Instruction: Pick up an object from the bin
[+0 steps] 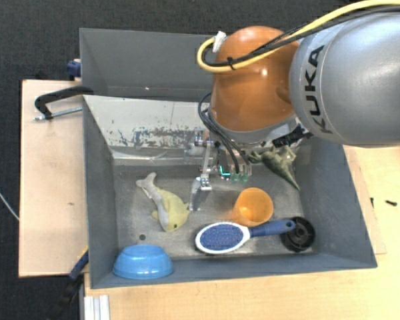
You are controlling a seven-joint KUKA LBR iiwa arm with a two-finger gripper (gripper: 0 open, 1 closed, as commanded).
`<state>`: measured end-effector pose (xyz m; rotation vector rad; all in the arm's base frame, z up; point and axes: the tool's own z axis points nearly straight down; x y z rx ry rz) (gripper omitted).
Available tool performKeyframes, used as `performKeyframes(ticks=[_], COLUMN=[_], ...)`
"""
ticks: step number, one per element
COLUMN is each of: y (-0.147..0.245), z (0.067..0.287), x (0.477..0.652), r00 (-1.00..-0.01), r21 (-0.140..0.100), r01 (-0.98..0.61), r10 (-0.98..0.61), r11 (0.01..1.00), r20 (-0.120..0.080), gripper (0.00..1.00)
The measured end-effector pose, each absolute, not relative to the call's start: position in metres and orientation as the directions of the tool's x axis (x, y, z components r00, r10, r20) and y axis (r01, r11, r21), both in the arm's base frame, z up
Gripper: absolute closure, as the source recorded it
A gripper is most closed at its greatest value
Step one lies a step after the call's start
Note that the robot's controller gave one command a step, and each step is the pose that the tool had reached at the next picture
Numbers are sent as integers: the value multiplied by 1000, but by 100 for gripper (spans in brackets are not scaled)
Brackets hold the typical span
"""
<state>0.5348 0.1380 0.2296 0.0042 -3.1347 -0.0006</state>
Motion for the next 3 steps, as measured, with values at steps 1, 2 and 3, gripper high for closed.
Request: performKeyframes(ticks=[1, 2, 3], y=[126, 126, 107], z=[73, 77, 248], x=[525, 527, 532], r00=[-997, -997, -990], r21=[1, 2, 1], r01=[-74, -73, -142], r10=[-74, -73, -142], r11=[997, 997, 990], r20=[4, -3, -15], gripper=[0, 100, 100])
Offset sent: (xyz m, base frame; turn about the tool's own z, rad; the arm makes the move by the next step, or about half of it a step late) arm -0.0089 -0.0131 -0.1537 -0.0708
